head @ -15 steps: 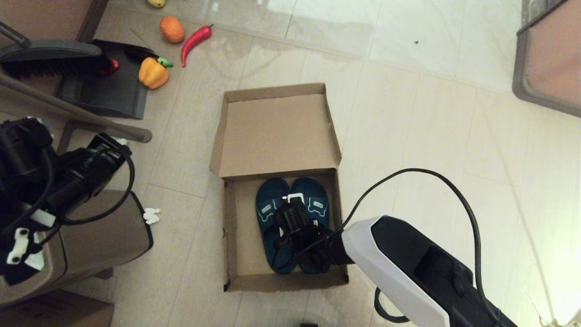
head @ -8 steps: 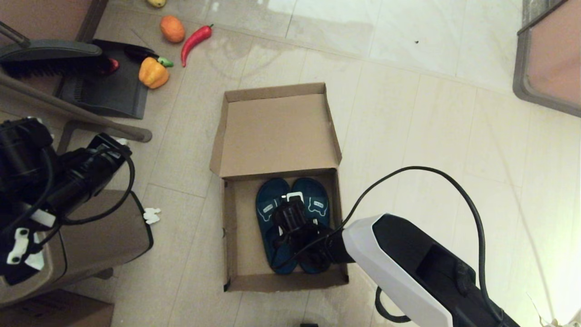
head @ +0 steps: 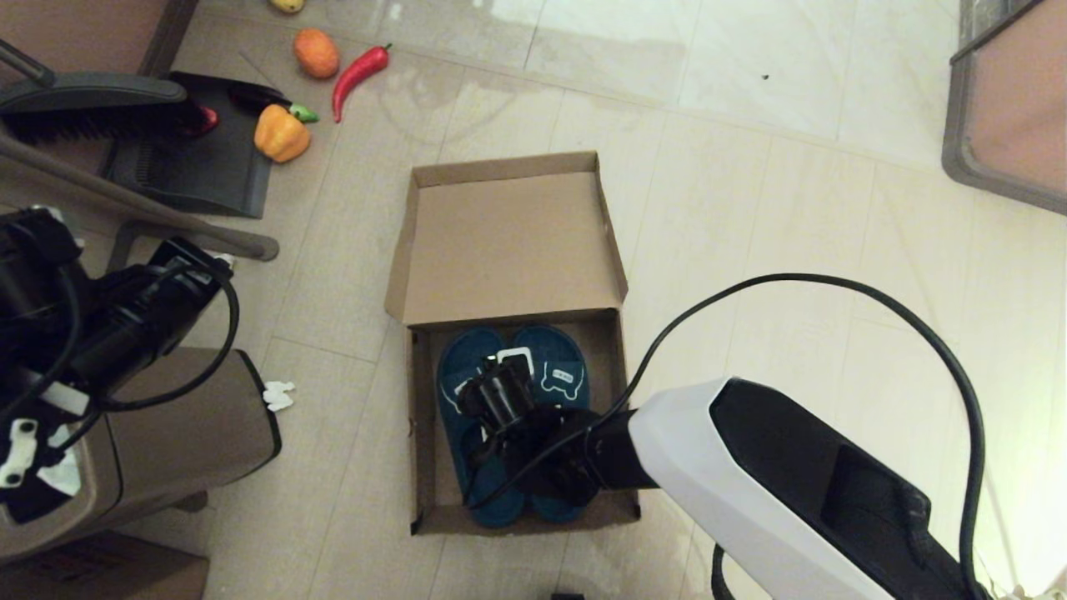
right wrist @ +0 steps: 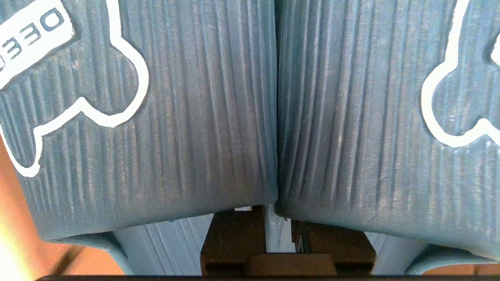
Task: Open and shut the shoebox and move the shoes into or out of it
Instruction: Put the shoes out of the shoe box
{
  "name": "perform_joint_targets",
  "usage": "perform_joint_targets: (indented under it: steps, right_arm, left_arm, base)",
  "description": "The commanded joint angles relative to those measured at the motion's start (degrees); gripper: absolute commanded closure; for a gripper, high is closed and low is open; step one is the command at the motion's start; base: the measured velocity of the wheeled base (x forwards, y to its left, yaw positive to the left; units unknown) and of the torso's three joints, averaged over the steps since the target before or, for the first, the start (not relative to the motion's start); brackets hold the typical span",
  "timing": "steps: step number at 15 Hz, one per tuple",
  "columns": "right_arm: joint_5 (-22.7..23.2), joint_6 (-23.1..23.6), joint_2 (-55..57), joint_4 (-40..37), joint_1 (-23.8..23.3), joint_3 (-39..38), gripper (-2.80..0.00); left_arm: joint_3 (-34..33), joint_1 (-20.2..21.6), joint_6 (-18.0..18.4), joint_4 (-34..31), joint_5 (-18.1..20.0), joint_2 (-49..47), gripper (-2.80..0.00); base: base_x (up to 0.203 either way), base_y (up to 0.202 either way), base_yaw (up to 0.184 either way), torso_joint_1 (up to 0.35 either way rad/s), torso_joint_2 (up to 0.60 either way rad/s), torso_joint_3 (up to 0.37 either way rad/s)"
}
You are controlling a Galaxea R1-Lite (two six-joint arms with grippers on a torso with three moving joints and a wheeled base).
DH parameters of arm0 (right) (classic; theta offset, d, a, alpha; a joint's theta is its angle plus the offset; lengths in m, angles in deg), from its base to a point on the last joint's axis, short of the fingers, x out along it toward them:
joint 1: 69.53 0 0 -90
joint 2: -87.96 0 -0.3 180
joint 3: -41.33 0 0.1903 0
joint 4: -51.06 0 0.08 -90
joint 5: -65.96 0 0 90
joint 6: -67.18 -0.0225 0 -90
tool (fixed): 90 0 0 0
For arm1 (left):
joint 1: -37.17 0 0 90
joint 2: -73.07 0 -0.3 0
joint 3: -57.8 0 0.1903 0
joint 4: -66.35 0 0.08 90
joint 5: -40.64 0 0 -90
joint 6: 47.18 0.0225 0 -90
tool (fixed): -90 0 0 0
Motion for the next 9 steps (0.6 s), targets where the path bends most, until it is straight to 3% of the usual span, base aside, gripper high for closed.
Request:
perform_joint_targets:
  steps: [1, 6, 9]
  right_arm:
    - [-0.2, -1.8, -5.3, -0.7, 1.3, -3.7, 0.00]
    - [-0.3, -5.6, -16.6, -1.4, 3.8, -17.2, 0.00]
    - [-0.4, -6.5, -22.8, -1.5, 4.6, -20.1, 0.00]
  left_arm:
    - [-0.2, 0.0, -0.2, 0.2, -0.1, 0.8, 0.00]
    - [-1.1, 0.0, 0.9, 0.5, -0.1, 0.7, 0.00]
    - [-2.8, 2.2, 0.9, 0.6, -0.1, 0.8, 0.00]
  base:
    - [0.000, 0.000, 0.000, 0.000, 0.00, 0.000]
    - [0.000, 0.000, 0.000, 0.000, 0.00, 0.000]
    - [0.000, 0.000, 0.000, 0.000, 0.00, 0.000]
